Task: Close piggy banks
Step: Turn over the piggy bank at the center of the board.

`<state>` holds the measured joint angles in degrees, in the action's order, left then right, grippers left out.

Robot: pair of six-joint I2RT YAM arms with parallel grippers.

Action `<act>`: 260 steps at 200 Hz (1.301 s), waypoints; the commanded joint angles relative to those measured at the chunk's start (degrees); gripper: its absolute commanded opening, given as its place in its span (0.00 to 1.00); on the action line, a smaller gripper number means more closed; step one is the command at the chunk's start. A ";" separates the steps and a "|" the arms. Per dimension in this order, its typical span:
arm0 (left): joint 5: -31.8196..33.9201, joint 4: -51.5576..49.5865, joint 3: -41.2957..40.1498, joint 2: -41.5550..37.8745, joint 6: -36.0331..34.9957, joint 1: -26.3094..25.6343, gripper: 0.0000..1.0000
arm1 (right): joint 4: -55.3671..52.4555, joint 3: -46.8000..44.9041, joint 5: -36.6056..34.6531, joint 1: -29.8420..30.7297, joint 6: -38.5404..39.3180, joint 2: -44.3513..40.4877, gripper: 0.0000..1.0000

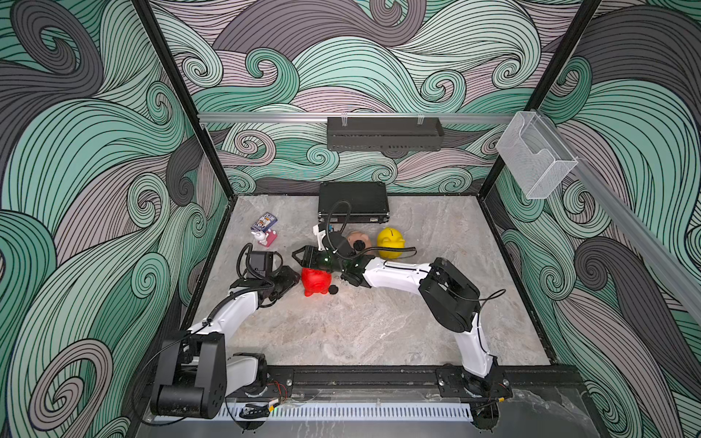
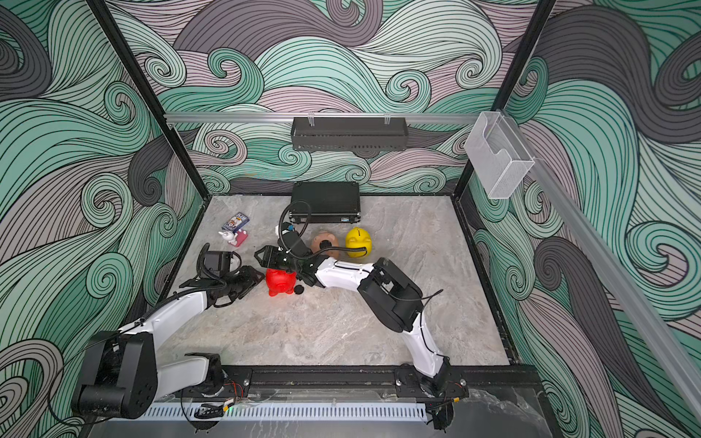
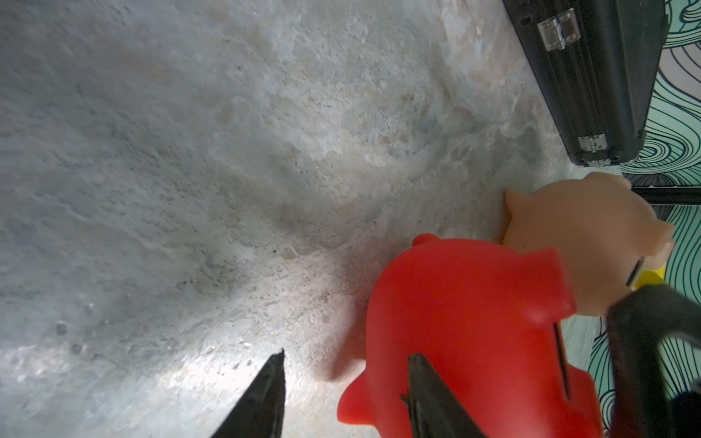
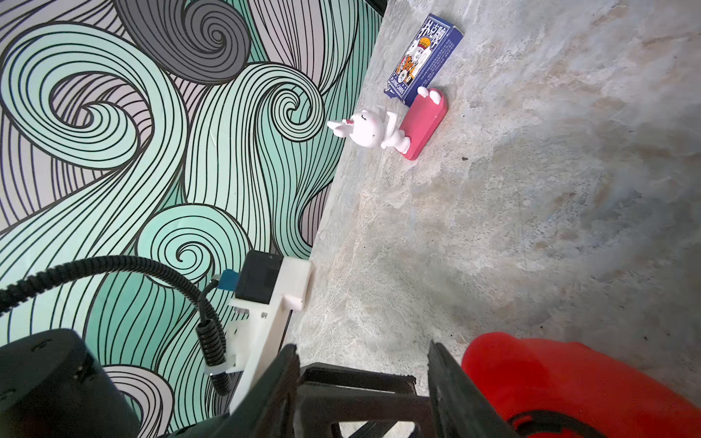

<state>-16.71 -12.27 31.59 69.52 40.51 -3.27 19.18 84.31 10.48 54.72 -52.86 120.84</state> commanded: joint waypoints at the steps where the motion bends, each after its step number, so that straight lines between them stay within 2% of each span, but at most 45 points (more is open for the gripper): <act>1: 2.79 -2.87 0.05 -1.71 -0.35 -0.34 0.52 | -1.00 1.85 0.74 0.60 1.73 -1.78 0.56; 58: 4.34 -7.00 1.74 -6.01 -0.27 -0.25 0.53 | -5.64 3.31 -0.51 1.42 8.73 -5.41 0.56; 116: 4.75 -10.91 5.41 -12.69 -0.52 -0.25 0.55 | -13.47 -1.56 -5.78 1.62 20.90 -16.76 0.58; 137: 3.33 -9.71 6.55 -13.35 -0.72 -0.25 0.55 | -16.58 -5.04 -7.47 1.61 27.23 -21.67 0.59; 154: -0.26 -11.21 8.37 -13.16 -2.18 -0.25 0.55 | -18.61 -8.60 -9.81 1.23 32.77 -25.62 0.61; 171: -2.98 -12.43 9.24 -12.98 -2.04 -0.34 0.55 | -20.48 -10.82 -7.41 -0.54 35.36 -28.09 0.61; 214: -6.23 -11.92 6.82 -14.33 -2.25 -0.82 0.56 | -26.17 -10.15 -3.93 -3.46 39.31 -27.85 0.60; 260: -6.27 -9.79 4.43 -14.22 -2.68 -1.73 0.58 | -32.44 -1.70 -3.70 -5.59 40.55 -20.33 0.55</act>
<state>-21.65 -22.68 36.80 55.90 38.81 -4.08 -8.45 77.76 5.34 49.84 -14.68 96.64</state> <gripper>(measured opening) 0.577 0.558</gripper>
